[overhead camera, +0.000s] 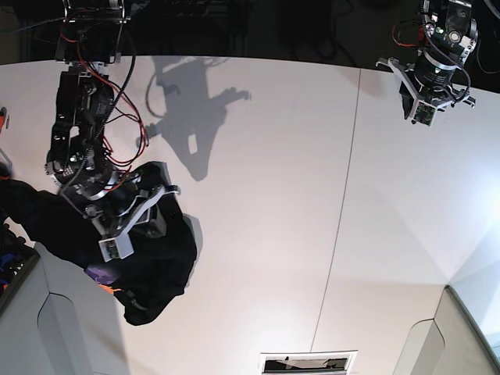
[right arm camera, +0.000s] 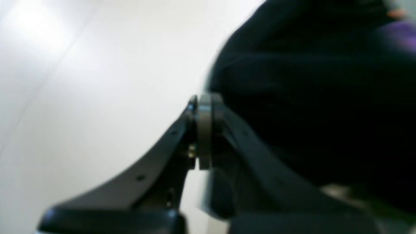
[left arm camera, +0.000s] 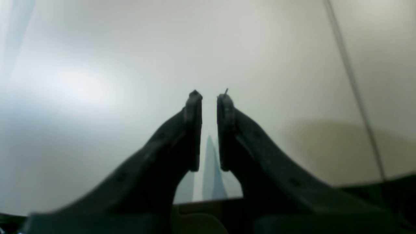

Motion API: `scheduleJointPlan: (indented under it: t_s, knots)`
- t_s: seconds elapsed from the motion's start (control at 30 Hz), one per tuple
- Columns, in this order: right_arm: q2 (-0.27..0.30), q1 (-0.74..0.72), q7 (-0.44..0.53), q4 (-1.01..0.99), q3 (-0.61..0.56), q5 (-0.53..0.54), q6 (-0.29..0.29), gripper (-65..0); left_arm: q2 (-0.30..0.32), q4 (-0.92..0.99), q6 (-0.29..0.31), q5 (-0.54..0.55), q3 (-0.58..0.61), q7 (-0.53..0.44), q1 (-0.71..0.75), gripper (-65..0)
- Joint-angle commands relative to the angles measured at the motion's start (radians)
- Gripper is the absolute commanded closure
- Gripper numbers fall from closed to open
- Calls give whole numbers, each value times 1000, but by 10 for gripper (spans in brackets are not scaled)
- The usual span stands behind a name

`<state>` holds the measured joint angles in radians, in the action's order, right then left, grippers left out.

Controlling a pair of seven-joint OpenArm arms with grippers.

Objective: Layout the t-shirt on the table in an organized manner, then fold the t-shirt properly
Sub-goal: 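Lift the gathered shirt with the right gripper and drag it aside, then swing the held shirt across the table with the right gripper, shaking it open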

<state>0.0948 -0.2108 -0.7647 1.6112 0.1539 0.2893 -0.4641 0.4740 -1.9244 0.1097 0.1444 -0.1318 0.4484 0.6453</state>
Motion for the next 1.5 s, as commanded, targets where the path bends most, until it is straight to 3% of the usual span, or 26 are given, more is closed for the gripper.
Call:
scheduleJointPlan:
  t_s: [0.0, 0.1, 0.13, 0.2, 0.23, 0.27, 0.47, 0.63, 0.73, 0.8, 0.9, 1.1, 1.23, 1.4, 1.47]
  knots:
    - [19, -10, 2, 10, 14, -2, -3, 0, 11, -18, -8, 1, -8, -16, 1, -123]
    - [43, 8, 19, 0, 27, -2, -25, 0, 11, -18, -8, 2, -8, -16, 1, -123]
    - [49, 19, 29, -3, 26, -3, -42, -77, 11, -18, -8, 6, -8, -17, 0, -123]
    - [57, 40, 51, -18, 20, -6, -41, -339, 11, -18, -8, 21, -8, -18, 0, -123]
    - [58, 49, 67, -32, 19, -16, -41, -439, 11, -18, -8, 24, -8, -18, 0, -123]
    - [57, 57, 84, -48, 18, -39, -41, -456, 11, -18, -8, 24, -8, -18, 0, -123]
    - [57, 56, 208, -171, -28, -173, -35, -449, 11, -18, -8, 24, -8, -17, 0, -123]
    - [57, 56, 238, -234, -89, -219, -10, -449, 11, -18, -12, 24, -8, -18, 0, -123]
    - [57, 56, 264, -248, -114, -258, 40, -433, 11, -18, -12, 24, -8, -21, 0, -123]
    - [57, 56, 265, -248, -117, -288, 72, -322, 11, -18, -12, 24, -8, -21, 0, -123]
    - [57, 56, 272, -248, -117, -316, 102, 0, 11, -18, -12, 24, -8, -18, 0, -123]
    - [57, 54, 292, -217, -117, -245, 96, 0, 11, -18, -45, 70, -8, -17, 0, -123]
    - [52, 53, 249, -136, -146, -77, 5, 0, 11, -18, -45, 76, -8, -16, 3, -123]
    - [48, 53, 233, -30, -347, -8, -19, 0, 11, -18, -46, 76, -8, 21, 7, -123]
    - [15, 49, 229, -13, -443, -21, -19, 0, 11, -18, -46, 70, -8, 21, 9, -123]
